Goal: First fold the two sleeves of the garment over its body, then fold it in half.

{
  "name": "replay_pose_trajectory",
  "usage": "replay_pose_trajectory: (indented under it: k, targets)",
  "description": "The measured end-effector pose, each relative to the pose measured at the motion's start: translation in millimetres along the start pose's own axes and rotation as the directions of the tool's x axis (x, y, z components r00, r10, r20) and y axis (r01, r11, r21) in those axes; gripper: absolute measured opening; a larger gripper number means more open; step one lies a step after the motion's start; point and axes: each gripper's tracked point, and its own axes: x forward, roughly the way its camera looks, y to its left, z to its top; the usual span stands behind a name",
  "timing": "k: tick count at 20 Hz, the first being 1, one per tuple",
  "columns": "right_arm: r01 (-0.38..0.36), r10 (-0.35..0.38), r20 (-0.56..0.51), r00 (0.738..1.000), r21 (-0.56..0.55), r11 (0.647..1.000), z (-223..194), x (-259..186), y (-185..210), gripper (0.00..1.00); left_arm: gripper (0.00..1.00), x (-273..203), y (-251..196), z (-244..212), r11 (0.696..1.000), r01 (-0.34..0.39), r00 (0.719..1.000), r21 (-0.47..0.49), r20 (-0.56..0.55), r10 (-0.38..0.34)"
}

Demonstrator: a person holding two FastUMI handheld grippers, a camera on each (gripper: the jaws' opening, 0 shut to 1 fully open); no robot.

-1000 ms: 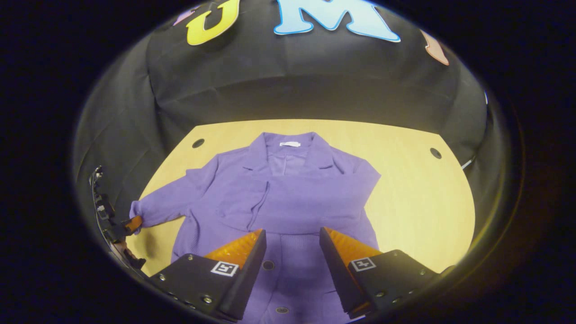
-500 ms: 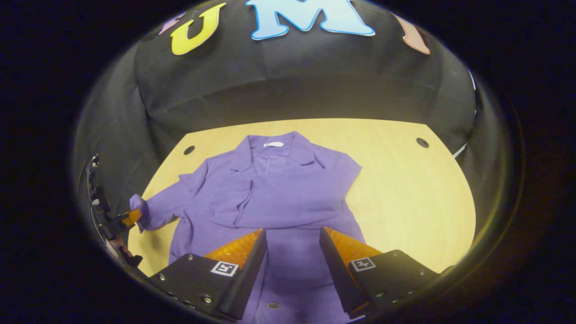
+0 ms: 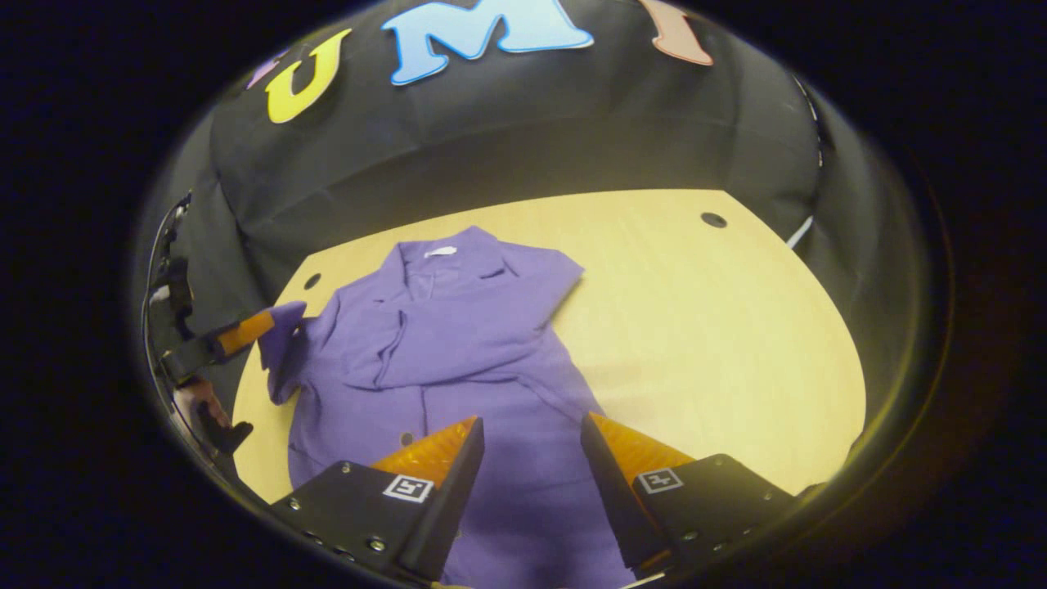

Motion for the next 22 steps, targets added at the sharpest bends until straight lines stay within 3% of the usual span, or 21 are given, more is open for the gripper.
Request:
replay_pose_trajectory:
  k: [6, 13, 17, 19, 22]
  targets:
    - [0.040, -0.040, 0.000, 0.999, 0.060, 0.997, -17.1, -18.1, -42.3, 0.75, 0.07, 7.7, -114.2, 6.0, 0.987, 0.147, 0.989, 0.058, -0.003, -0.147]
    - [0.070, -0.071, 0.008, 0.997, 0.103, 0.992, -32.7, -39.9, -71.3, 0.75, 0.07, 8.0, -232.5, -9.1, 0.947, 0.293, 0.956, 0.133, -0.045, -0.290]
    - [0.076, -0.075, -0.011, 0.997, 0.121, 0.990, -47.5, -46.0, -80.8, 0.75, 0.07, 12.6, -273.8, -22.2, 0.931, 0.323, 0.946, 0.169, -0.075, -0.315]
    - [0.075, -0.073, -0.020, 0.997, 0.129, 0.989, -52.9, -44.9, -82.7, 0.75, 0.07, 17.2, -274.0, -35.4, 0.936, 0.296, 0.954, 0.191, -0.109, -0.280]
    - [0.073, -0.071, -0.023, 0.997, 0.127, 0.989, -56.3, -44.7, -86.0, 0.75, 0.09, 18.8, -281.8, -52.9, 0.935, 0.328, 0.938, 0.136, -0.166, -0.305]
